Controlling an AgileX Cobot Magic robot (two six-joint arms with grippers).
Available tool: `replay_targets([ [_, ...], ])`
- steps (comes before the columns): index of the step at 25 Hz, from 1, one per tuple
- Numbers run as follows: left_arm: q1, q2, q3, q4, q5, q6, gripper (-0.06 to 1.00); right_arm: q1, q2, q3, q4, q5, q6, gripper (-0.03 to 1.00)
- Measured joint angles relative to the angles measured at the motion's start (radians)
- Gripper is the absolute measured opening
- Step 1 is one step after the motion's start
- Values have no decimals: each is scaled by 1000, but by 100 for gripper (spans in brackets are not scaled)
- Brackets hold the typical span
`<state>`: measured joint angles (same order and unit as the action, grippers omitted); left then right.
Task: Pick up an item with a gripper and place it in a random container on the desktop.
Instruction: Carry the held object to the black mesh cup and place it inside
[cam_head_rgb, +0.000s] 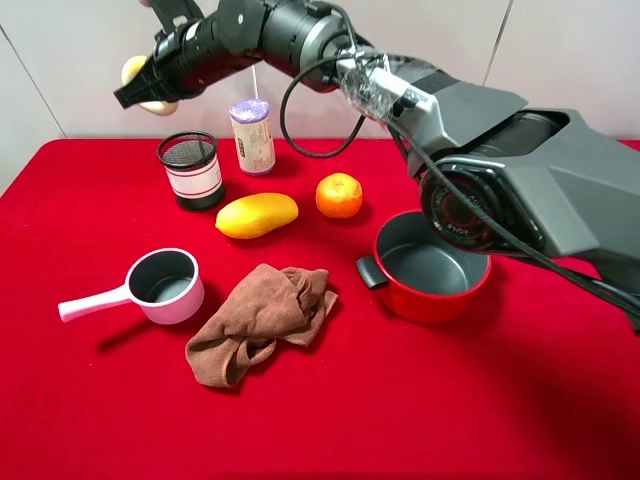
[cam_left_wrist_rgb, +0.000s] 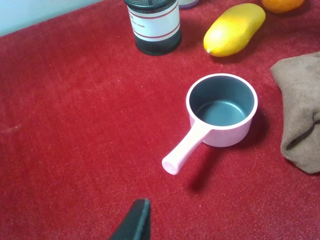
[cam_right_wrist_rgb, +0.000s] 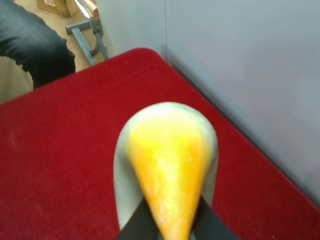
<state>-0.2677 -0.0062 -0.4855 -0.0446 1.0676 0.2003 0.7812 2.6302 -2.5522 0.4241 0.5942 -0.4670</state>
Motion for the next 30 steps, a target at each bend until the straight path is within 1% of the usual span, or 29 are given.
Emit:
replay_targets([
  [16, 0, 0, 0, 1, 0, 0, 98, -3, 51, 0, 2, 1, -73, -2],
  [30, 0, 0, 0, 1, 0, 0, 98, -14, 91, 0, -6, 18, -97, -2],
])
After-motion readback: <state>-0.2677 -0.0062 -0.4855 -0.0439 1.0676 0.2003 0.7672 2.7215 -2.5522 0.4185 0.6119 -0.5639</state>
